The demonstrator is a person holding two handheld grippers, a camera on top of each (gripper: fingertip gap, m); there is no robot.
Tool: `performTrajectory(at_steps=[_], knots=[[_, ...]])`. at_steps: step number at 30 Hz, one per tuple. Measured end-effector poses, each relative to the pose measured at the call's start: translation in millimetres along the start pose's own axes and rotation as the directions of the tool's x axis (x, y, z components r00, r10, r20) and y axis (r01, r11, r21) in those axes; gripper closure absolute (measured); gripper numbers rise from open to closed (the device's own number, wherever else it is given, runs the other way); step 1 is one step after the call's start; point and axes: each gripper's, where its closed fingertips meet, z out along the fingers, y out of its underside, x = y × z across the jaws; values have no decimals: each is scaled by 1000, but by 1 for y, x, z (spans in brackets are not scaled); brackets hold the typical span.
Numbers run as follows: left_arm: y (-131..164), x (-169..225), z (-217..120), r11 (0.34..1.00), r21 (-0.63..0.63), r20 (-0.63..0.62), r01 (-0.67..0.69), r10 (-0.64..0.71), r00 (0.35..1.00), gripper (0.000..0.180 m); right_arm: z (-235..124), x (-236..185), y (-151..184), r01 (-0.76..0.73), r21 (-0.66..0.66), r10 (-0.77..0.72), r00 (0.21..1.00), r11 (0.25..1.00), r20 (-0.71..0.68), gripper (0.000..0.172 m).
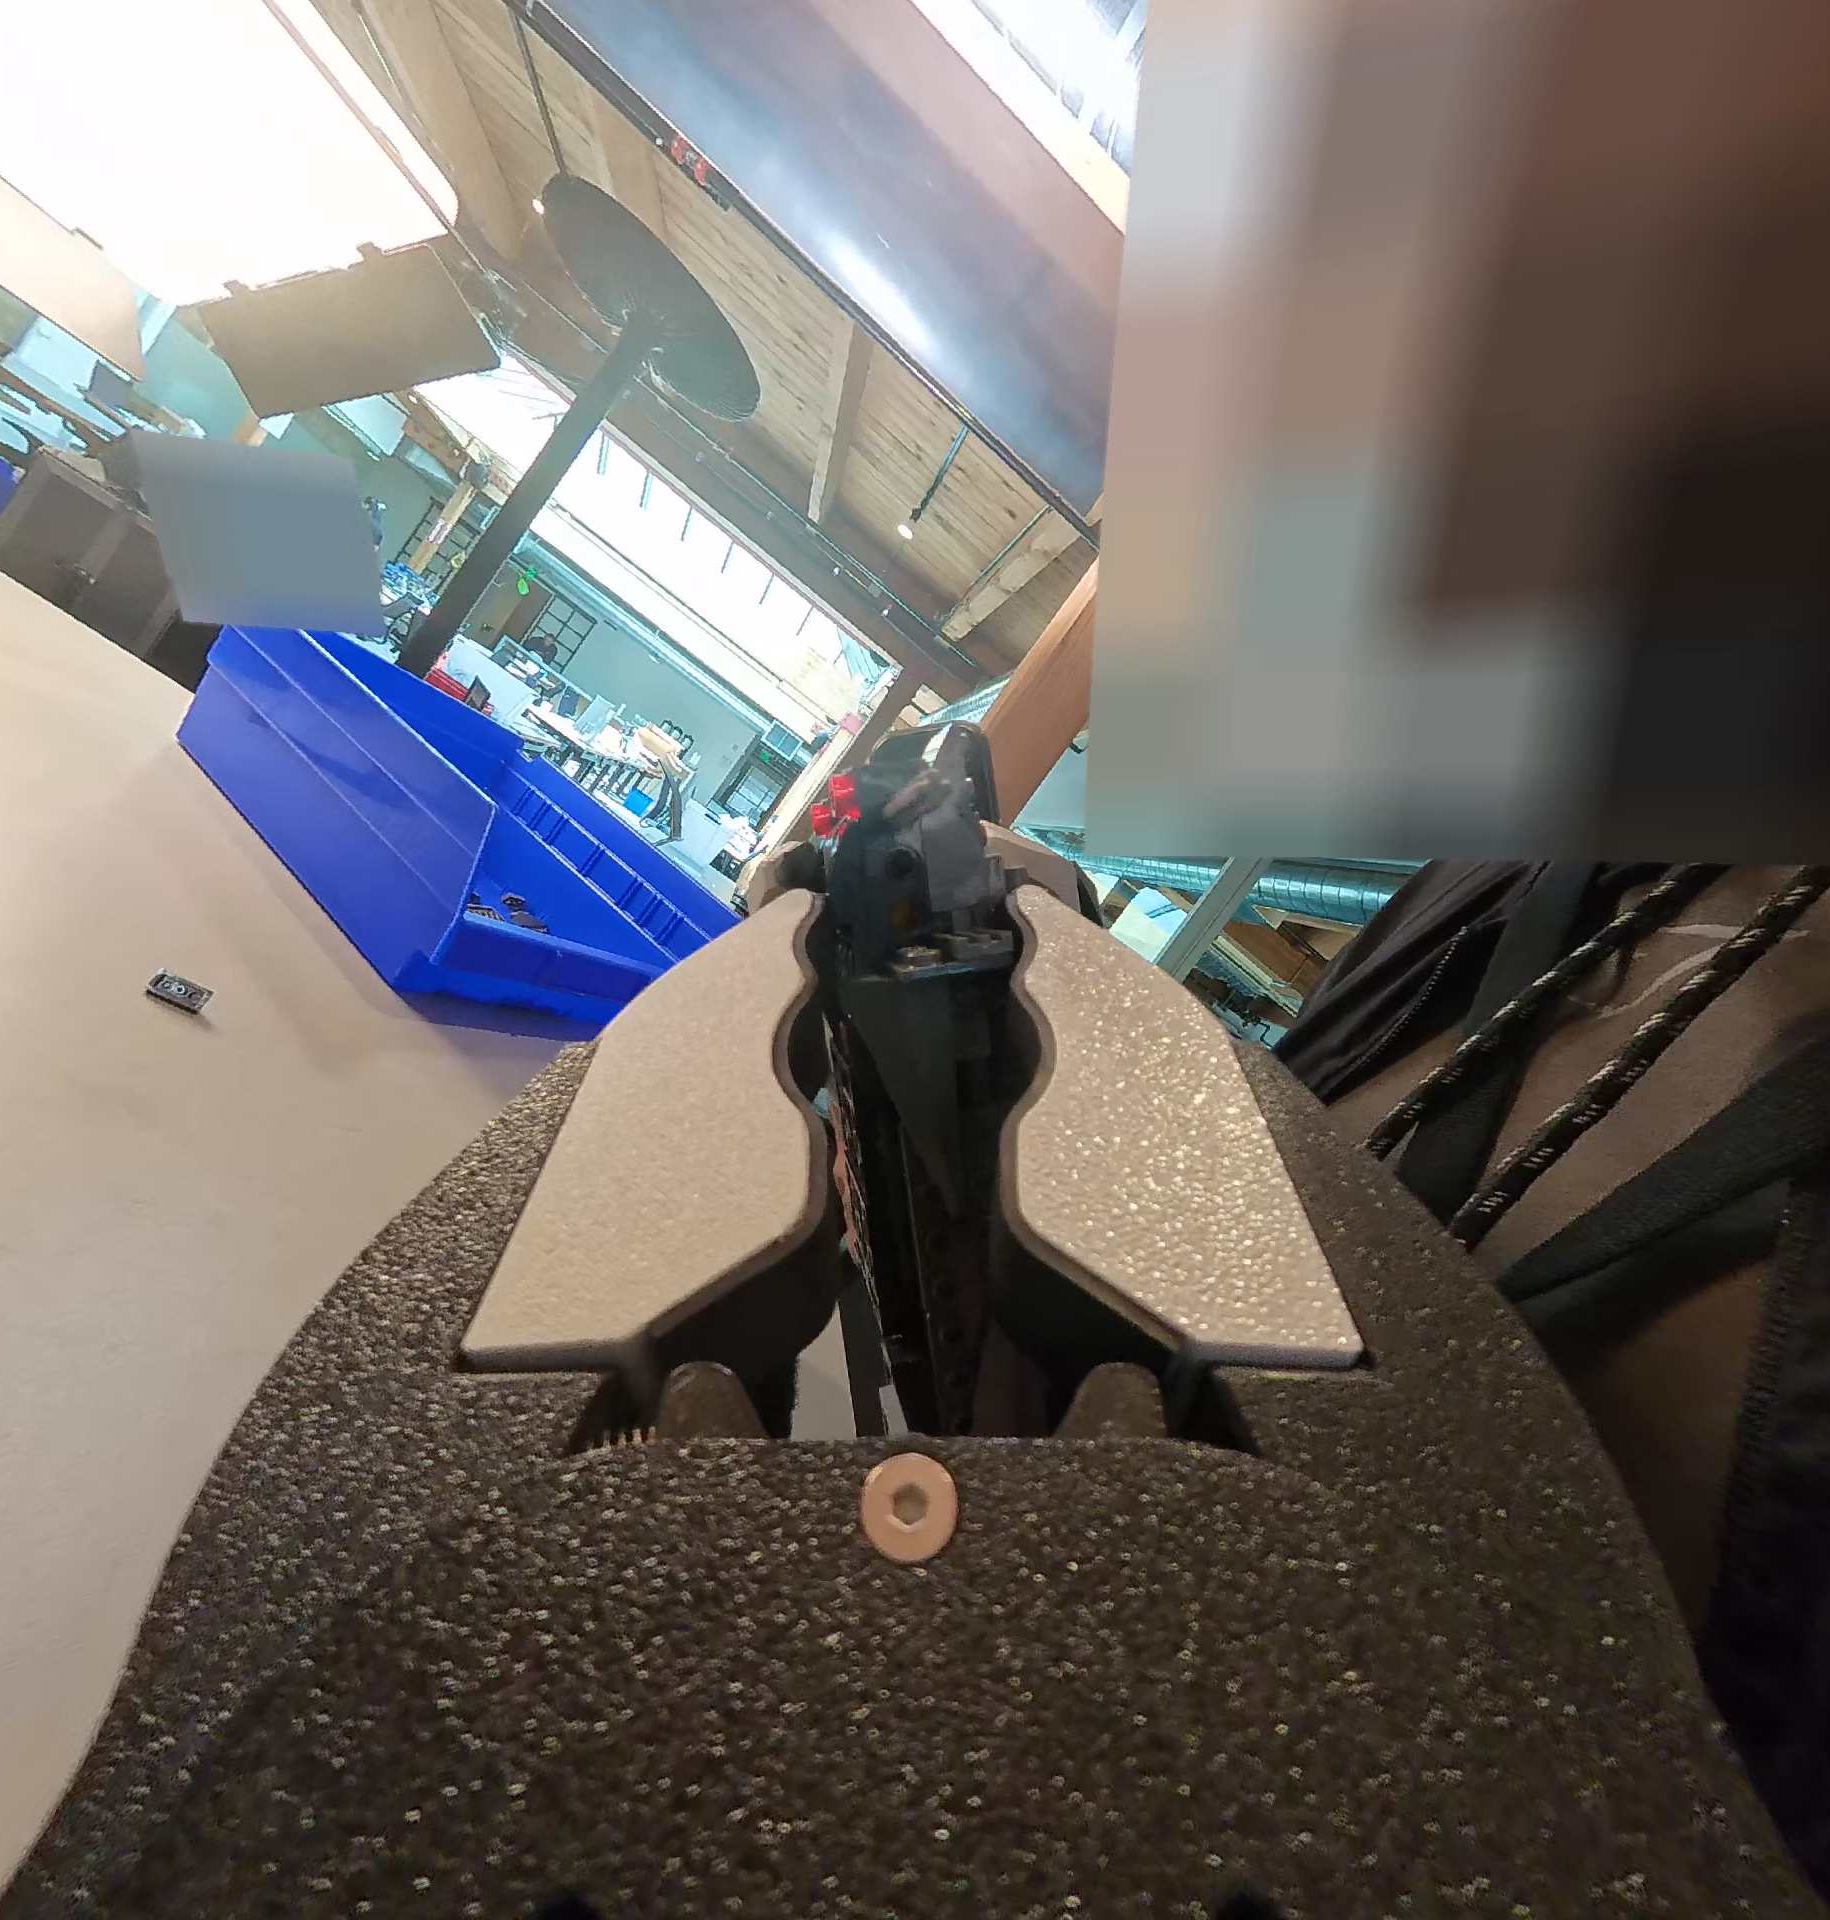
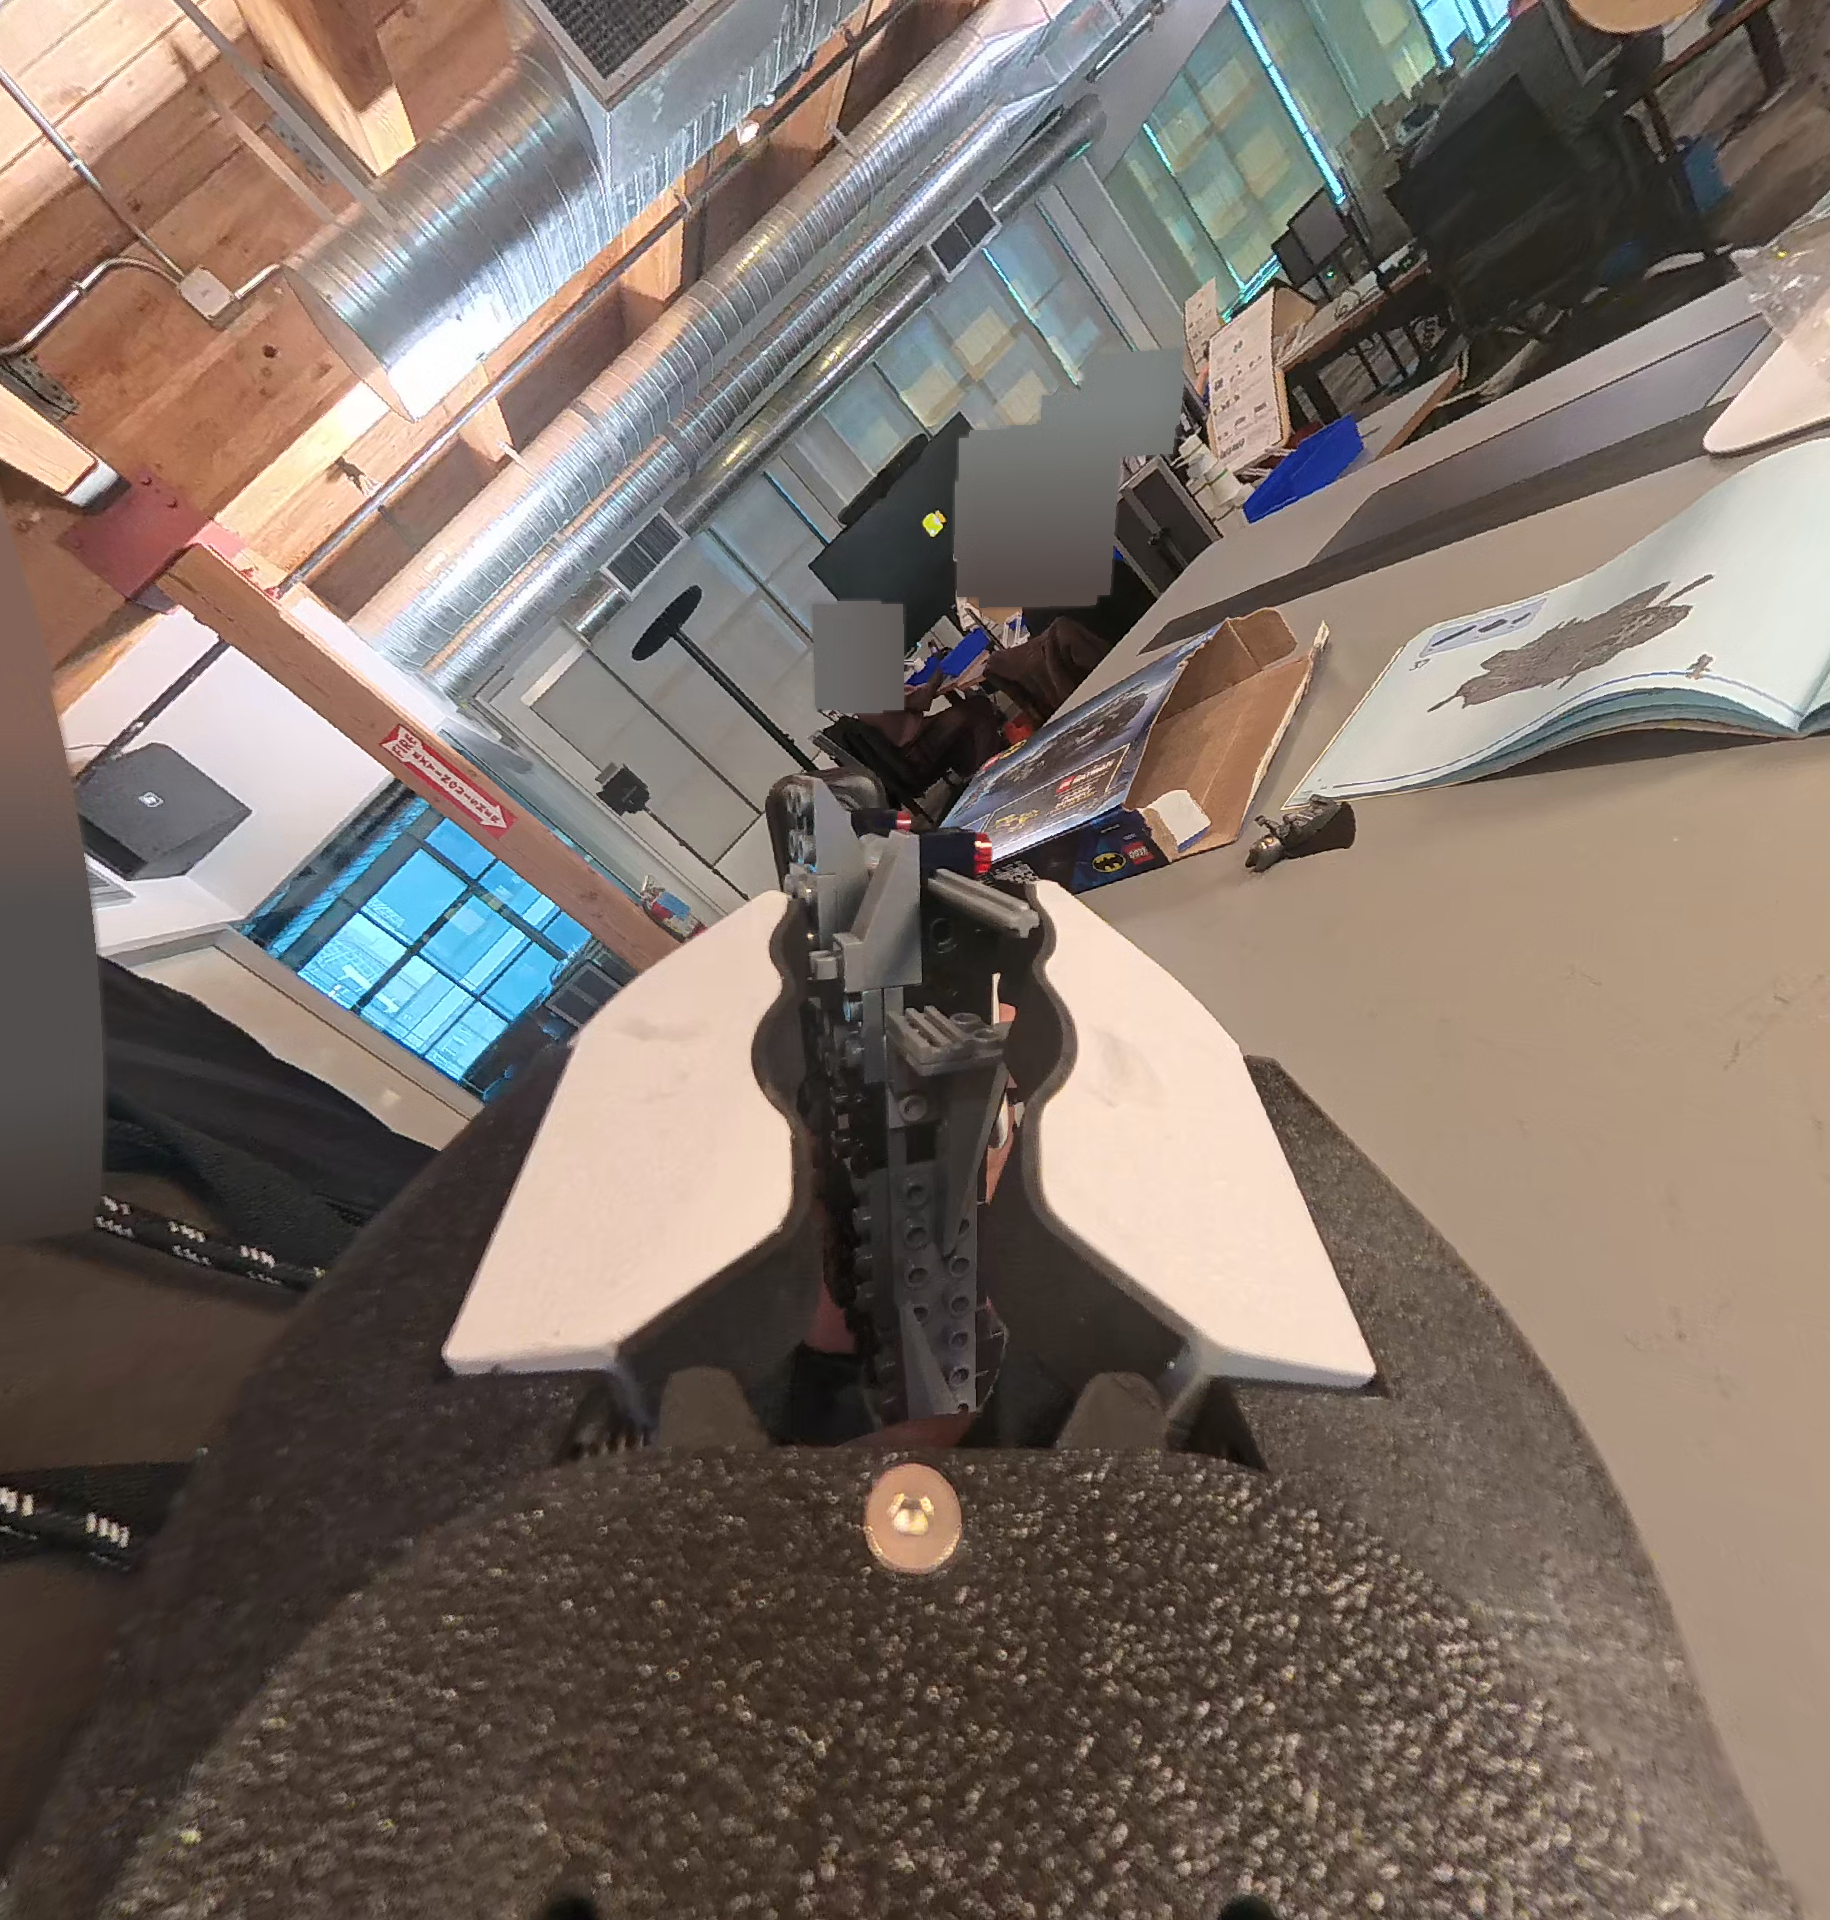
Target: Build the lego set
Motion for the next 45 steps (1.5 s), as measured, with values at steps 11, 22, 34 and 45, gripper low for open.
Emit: performTrajectory(at_steps=[11,22,34,45], knots=[[-8,-18,-5,1000,24,158,-13,9,987,150,-8,24,5,11,-41,-18,985,999,-174,122],[-4,-22,-2,944,-196,390,-266,324,862,150,-5,10,-3,298,-112,-318,909,948,-271,153],[-2,-17,-4,955,-199,411,-221,286,865,150,-2,7,2,341,-147,-369,890,929,-268,159],[2,-15,-2,926,-267,435,-266,362,824,150,-5,6,4,396,-165,-428,854,903,-296,159]])
